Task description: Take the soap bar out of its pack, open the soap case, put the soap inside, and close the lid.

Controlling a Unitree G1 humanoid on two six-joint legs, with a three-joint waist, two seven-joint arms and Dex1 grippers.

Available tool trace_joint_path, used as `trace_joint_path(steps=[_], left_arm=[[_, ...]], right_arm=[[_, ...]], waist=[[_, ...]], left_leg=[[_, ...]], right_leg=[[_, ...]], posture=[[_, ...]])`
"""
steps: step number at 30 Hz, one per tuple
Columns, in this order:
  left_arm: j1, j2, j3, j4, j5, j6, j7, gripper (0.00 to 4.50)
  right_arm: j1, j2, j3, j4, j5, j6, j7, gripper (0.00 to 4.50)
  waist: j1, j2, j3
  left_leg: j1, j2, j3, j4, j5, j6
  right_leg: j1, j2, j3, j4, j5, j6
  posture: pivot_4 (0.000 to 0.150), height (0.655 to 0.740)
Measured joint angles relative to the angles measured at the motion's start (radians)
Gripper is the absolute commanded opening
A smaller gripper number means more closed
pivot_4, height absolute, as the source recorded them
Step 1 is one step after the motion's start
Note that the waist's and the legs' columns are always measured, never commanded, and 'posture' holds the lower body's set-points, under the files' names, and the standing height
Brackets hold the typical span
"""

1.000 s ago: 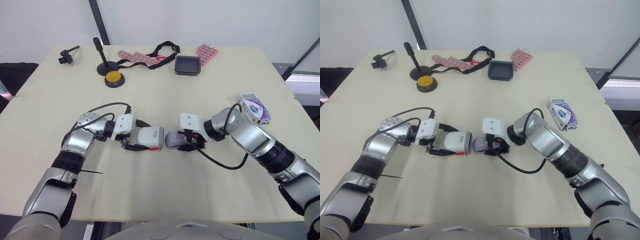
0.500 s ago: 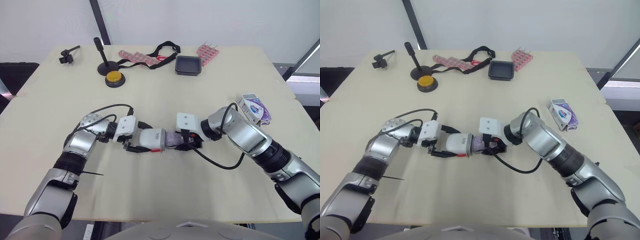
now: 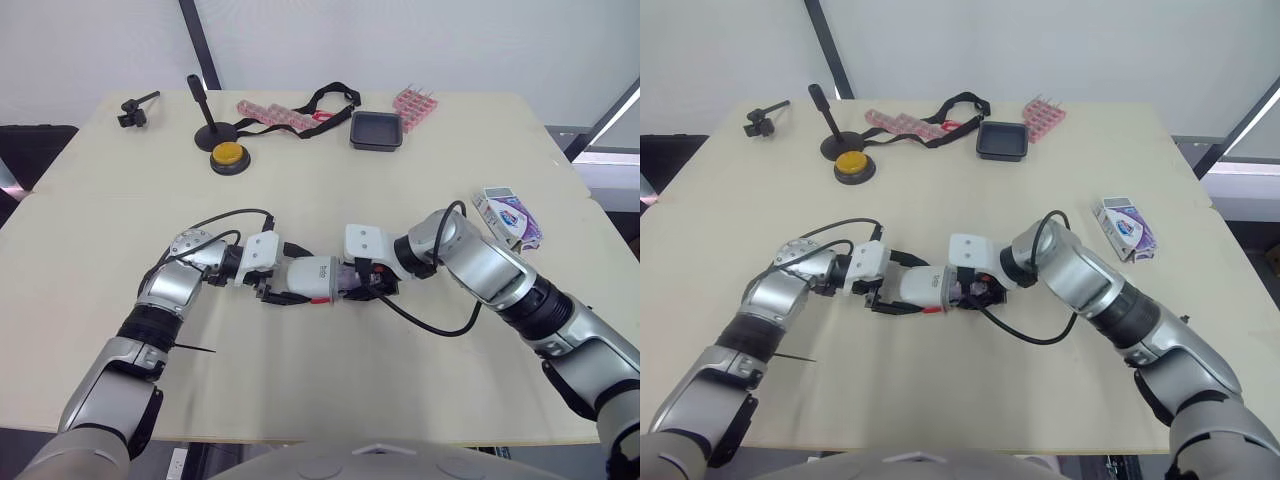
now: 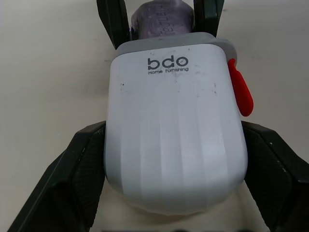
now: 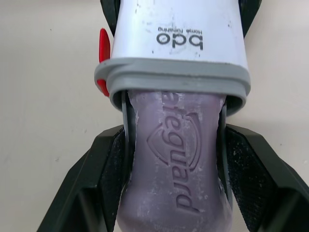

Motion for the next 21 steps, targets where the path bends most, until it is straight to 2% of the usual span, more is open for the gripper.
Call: trace_joint_path(steps=[2, 4, 7, 16, 21], left_arm=[[0.0, -0.002, 0.0, 0.0, 0.001, 0.0, 0.003, 3.48], [0.0, -0.003, -0.001, 0.0, 0.003, 0.0, 0.007, 3.48], [0.0, -0.003, -0.001, 0.0, 0.004, 0.0, 0.018, 3.48], [0.0, -0.011, -0.005, -0.003, 0.011, -0.005, 0.019, 3.48], [-0.003, -0.008, -0.011, -0.003, 0.019, -0.017, 0.016, 3.48]], right_arm=[[-0.003, 0.002, 0.002, 0.0, 0.0, 0.005, 0.0, 2.55], [-0.004, 0.004, 0.002, 0.0, 0.002, 0.014, 0.0, 3.6], [-0.004, 0.005, 0.001, -0.001, 0.005, 0.032, -0.001, 4.47], [0.029, -0.063, -0.053, -0.075, 0.045, 0.045, 0.007, 4.47], [0.107, -0.091, -0.2, -0.156, 0.137, 0.113, -0.013, 4.47]], waist=[[0.0, 0.0, 0.0], [0.0, 0.0, 0.0], [0.0, 0.0, 0.0], [0.004, 0.0, 0.0], [0.007, 0.0, 0.0]], left_leg=[[0.0, 0.0, 0.0, 0.0, 0.0, 0.0], [0.0, 0.0, 0.0, 0.0, 0.0, 0.0], [0.0, 0.0, 0.0, 0.0, 0.0, 0.0], [0.0, 0.0, 0.0, 0.0, 0.0, 0.0], [0.0, 0.0, 0.0, 0.0, 0.0, 0.0]], right_leg=[[0.0, 0.0, 0.0, 0.0, 0.0, 0.0], [0.0, 0.0, 0.0, 0.0, 0.0, 0.0], [0.0, 0.0, 0.0, 0.0, 0.0, 0.0], [0.0, 0.0, 0.0, 0.0, 0.0, 0.0], [0.0, 0.0, 0.001, 0.0, 0.0, 0.0]], posture=[[0.15, 0.7291], [0.15, 0.7291], [0.15, 0.7291], [0.15, 0.7291], [0.15, 0.7291]])
